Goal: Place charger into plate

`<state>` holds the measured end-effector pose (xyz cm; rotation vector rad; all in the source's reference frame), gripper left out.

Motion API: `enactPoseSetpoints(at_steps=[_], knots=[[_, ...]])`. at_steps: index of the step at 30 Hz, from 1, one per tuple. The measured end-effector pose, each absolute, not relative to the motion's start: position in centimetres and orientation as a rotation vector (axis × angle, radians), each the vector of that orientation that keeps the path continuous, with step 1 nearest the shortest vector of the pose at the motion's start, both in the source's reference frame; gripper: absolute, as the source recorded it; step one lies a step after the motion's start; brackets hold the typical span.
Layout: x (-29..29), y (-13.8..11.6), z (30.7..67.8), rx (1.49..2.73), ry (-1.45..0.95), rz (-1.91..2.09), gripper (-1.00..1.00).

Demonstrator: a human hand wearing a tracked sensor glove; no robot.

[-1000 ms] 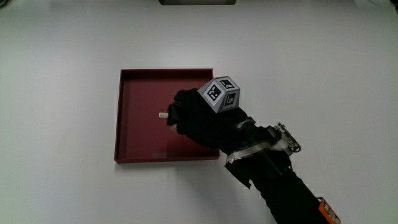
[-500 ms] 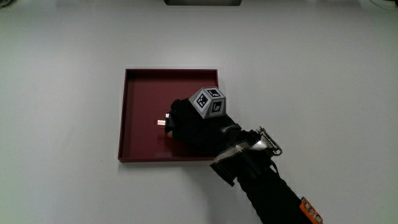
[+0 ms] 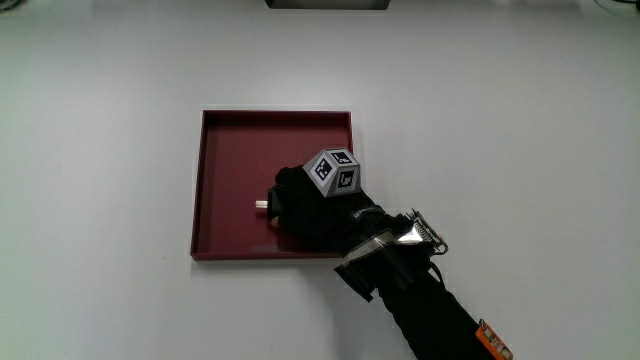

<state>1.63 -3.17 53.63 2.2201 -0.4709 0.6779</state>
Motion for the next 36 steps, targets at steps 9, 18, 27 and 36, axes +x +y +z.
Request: enactPoseSetpoints(at_steps=[9,18,27,36], knots=[[1.8,-2.9,53.6,2.24,-0.468,0.69,-0.04],[2.0,-2.8,53.6,2.217,-0.471,0.7,-0.4],[3.2,-3.3,51.9,2.209,-0.499,0.767,-0.76],[6.5,-3.8,47.5,2.157,-0.585,0.851,-1.0]])
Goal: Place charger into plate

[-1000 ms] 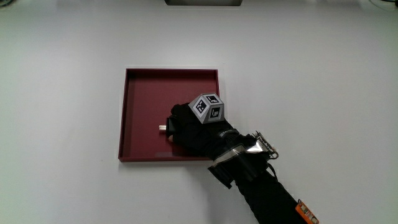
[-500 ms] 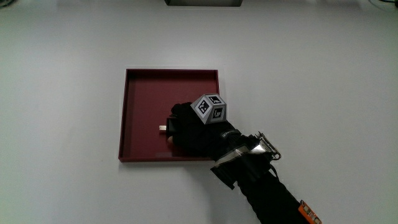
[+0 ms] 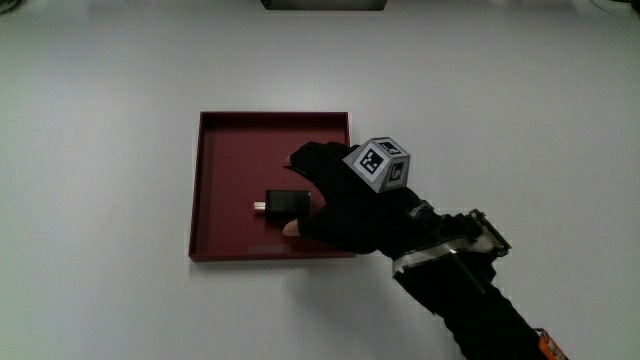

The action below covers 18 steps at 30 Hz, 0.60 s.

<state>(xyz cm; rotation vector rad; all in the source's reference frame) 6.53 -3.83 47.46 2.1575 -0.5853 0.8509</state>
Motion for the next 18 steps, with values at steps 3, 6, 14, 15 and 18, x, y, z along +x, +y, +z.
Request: enactPoseSetpoints(at_steps=[3,6,14,15,18], knots=[[7.8,-3.9,45.8,2.13,-0.617,0.864,-1.0],[9.2,-3.9,45.2,2.055,-0.666,0.941,-1.0],[12.3,-4.0,41.9,1.98,-0.643,0.98,-1.0],[12.6,-4.0,41.2,1.977,-0.603,0.951,-1.0],[13.5,-4.0,40.2,2.001,-0.625,0.929,-1.0]])
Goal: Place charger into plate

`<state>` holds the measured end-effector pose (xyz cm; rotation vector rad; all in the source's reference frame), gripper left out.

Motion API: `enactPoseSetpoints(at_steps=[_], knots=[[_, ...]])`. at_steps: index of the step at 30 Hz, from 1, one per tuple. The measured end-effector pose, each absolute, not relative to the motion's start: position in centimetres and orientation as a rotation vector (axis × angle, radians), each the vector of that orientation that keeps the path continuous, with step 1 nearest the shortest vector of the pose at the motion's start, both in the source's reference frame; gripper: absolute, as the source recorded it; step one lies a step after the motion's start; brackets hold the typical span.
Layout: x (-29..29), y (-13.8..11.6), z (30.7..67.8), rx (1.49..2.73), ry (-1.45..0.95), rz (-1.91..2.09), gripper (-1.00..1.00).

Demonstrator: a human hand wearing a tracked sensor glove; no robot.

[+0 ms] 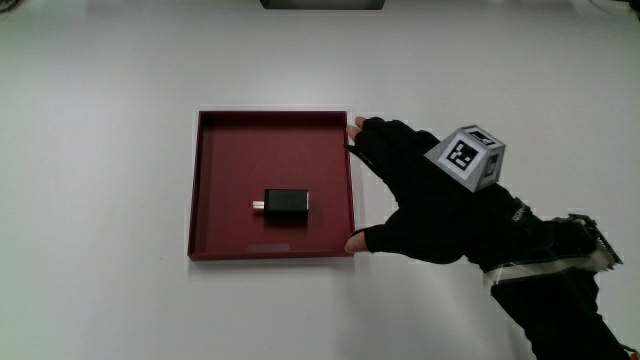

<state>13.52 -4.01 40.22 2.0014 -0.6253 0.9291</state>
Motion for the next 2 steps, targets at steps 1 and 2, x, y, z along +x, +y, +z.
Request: enactPoseSetpoints(at_steps=[1,2], knots=[[13.81,-4.01,40.12,2.006,-0.624,0.917,-1.0],[14.05,-3.97,39.88,2.004,-0.611,0.907,-1.0]])
